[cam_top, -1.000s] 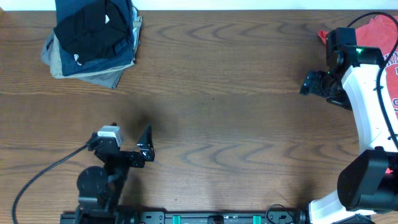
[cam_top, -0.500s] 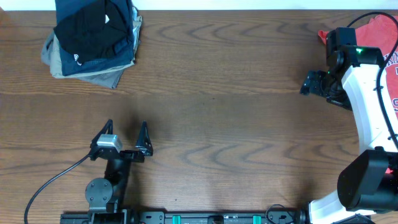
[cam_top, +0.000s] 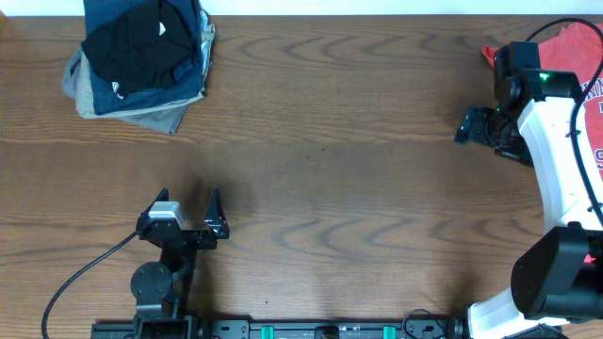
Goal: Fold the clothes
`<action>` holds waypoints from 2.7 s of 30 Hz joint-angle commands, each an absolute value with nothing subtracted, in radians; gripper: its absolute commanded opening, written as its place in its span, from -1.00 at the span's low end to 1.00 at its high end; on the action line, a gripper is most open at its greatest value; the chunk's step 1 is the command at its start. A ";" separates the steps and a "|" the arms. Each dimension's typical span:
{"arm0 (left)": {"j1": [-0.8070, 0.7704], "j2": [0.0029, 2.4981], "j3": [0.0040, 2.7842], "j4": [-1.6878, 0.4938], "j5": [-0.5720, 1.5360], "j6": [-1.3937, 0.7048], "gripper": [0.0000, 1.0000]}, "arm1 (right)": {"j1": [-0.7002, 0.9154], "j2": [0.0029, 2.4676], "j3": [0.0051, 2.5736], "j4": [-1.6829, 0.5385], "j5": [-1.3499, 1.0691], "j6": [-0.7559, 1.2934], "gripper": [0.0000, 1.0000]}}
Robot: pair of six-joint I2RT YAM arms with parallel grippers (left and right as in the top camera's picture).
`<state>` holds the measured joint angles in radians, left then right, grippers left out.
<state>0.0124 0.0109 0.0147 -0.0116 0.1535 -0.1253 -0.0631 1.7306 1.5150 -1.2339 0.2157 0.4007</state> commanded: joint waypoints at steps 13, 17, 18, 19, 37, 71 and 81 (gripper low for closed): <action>0.017 0.004 0.004 -0.056 0.168 -0.105 0.96 | -0.071 1.727 1.522 -1.234 0.220 0.392 0.99; 0.017 0.004 0.004 -0.056 0.168 -0.105 0.96 | -0.071 1.727 1.522 -1.234 0.220 0.392 0.99; 0.017 0.004 0.004 -0.056 0.168 -0.105 0.96 | -0.071 1.727 1.522 -1.234 0.220 0.392 0.99; 0.017 0.004 0.004 -0.056 0.168 -0.105 0.96 | -0.071 1.727 1.522 -1.234 0.220 0.392 0.98; 0.017 0.004 0.004 -0.056 0.168 -0.105 0.96 | -0.057 1.707 1.522 -1.234 0.220 0.392 0.99; 0.017 0.004 0.004 -0.056 0.168 -0.105 0.96 | 0.045 0.276 0.696 -0.759 0.121 0.360 0.98; 0.017 0.004 0.004 -0.056 0.168 -0.105 0.96 | 0.044 0.032 0.221 -0.231 -0.007 0.362 0.99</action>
